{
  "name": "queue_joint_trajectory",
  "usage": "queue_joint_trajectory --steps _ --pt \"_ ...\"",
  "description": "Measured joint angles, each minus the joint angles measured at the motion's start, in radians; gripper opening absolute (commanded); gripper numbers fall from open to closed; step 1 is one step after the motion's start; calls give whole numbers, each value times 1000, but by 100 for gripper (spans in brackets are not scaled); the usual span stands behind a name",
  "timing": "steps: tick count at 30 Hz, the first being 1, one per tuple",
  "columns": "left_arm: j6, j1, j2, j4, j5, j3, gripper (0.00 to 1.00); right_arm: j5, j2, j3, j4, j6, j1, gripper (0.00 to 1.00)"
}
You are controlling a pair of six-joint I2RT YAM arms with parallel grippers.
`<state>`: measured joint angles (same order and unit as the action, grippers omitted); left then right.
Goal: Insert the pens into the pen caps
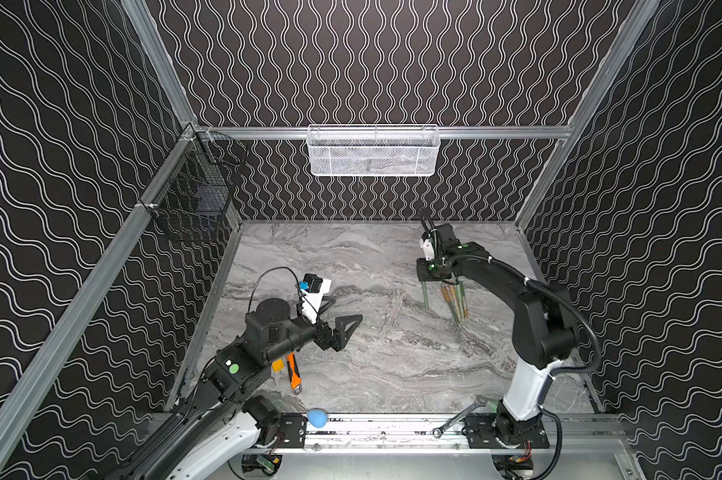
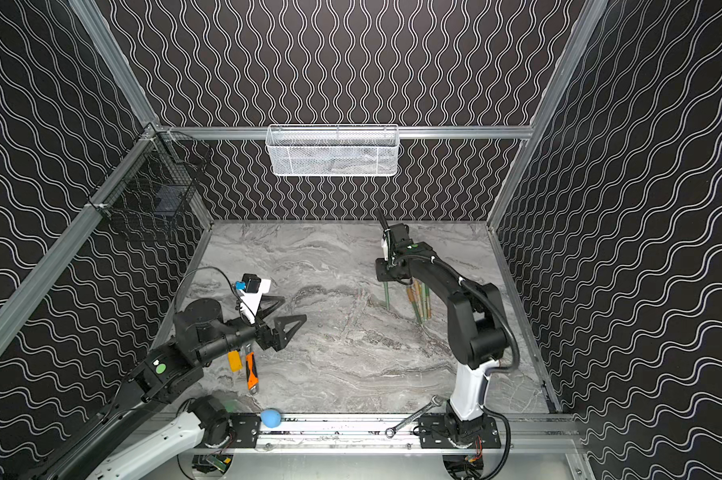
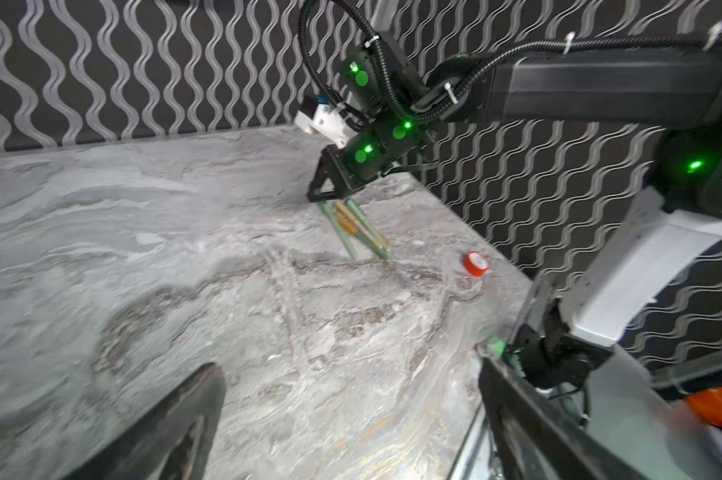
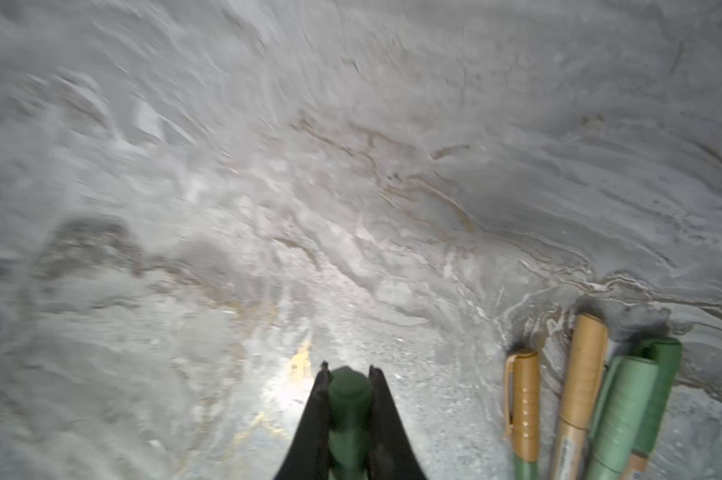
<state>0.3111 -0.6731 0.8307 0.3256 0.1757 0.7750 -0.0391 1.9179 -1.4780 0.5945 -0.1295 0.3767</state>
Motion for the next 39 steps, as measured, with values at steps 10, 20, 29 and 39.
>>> queue_joint_trajectory --steps 10,20,29,39 --pt "-108 28 19 172 -388 52 99 185 99 14 108 70 -1 20" --pt "-185 108 -5 161 -535 17 99 294 76 38 109 71 -1 44" --pt "-315 239 6 17 -642 -106 99 312 -68 124 34 105 -36 81" --pt "-393 463 276 -265 -642 -188 99 357 -357 531 -404 145 -131 99"
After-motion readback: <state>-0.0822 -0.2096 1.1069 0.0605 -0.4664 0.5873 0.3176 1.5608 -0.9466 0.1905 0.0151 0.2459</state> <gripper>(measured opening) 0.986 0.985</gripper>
